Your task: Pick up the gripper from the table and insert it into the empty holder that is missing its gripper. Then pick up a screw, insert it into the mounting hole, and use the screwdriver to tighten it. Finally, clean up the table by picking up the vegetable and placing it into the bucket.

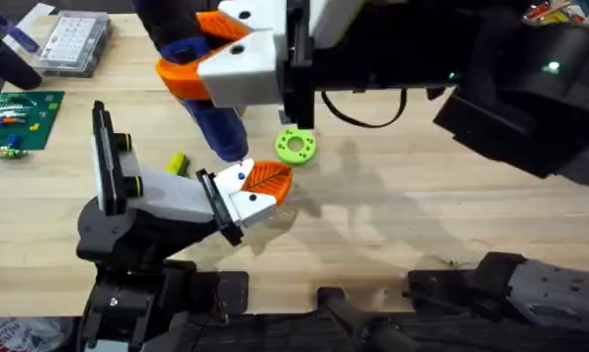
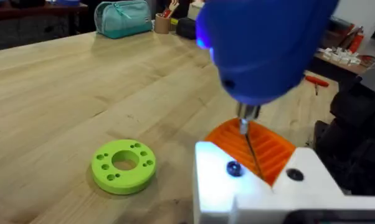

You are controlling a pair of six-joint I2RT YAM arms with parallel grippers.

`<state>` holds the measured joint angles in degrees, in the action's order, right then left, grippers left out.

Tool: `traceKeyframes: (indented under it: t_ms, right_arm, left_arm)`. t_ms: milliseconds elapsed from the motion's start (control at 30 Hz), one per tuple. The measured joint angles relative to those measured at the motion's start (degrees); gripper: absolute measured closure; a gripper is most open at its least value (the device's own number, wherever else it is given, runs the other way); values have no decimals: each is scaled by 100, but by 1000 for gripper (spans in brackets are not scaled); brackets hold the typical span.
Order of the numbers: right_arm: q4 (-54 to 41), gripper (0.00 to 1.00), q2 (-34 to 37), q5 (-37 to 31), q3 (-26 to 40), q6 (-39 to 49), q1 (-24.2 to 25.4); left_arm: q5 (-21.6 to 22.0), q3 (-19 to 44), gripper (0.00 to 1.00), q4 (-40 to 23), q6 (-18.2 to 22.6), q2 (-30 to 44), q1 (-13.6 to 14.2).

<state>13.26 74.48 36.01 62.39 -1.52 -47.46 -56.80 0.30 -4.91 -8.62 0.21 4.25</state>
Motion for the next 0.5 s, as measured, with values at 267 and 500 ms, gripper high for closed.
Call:
traceKeyframes:
  t_ms: [267,500]
  right_arm:
    - [7,975,109,-15,-4,-2,-11]
    - [42,975,214,-13,-24,0,-134]
  left_arm:
    - [0,0,989,0,0,0,0]
    - [0,0,989,0,0,0,0]
